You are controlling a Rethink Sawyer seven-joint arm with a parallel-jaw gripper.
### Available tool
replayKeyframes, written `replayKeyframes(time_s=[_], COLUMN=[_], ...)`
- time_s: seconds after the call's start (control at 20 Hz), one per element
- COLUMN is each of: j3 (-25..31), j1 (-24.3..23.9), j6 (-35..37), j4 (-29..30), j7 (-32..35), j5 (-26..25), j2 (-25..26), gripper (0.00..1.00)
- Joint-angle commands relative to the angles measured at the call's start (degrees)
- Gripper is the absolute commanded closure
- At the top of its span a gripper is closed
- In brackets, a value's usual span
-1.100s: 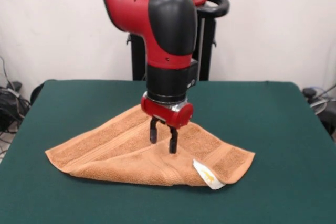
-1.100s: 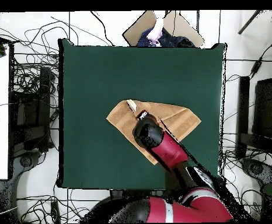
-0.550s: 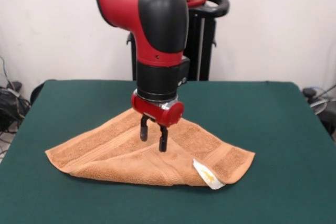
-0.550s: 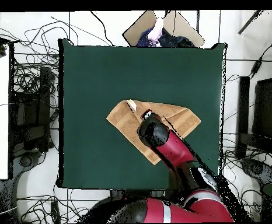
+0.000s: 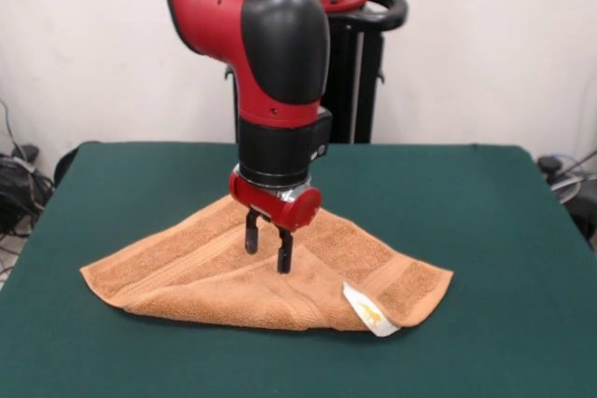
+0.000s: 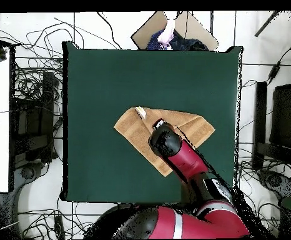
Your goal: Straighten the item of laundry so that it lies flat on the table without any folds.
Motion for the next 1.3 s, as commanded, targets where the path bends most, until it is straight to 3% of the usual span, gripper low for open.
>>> replayKeyframes(time_s=[0.05, 0.35, 0.8, 1.3], j3=[0.46, -2.19, 0.68, -1.36], j1=[1.27, 2.96, 1.58, 2.79], j6=[2.49, 4.11, 0.99, -1.24], j4=[-1.34, -3.63, -3.17, -4.26], j7=[14.81, 13.75, 14.89, 14.81], j5=[4.0, 4.62, 4.78, 5.33], j2=[1.57, 3.62, 6.08, 9.4], gripper=[0.0, 0.0, 0.0, 0.0])
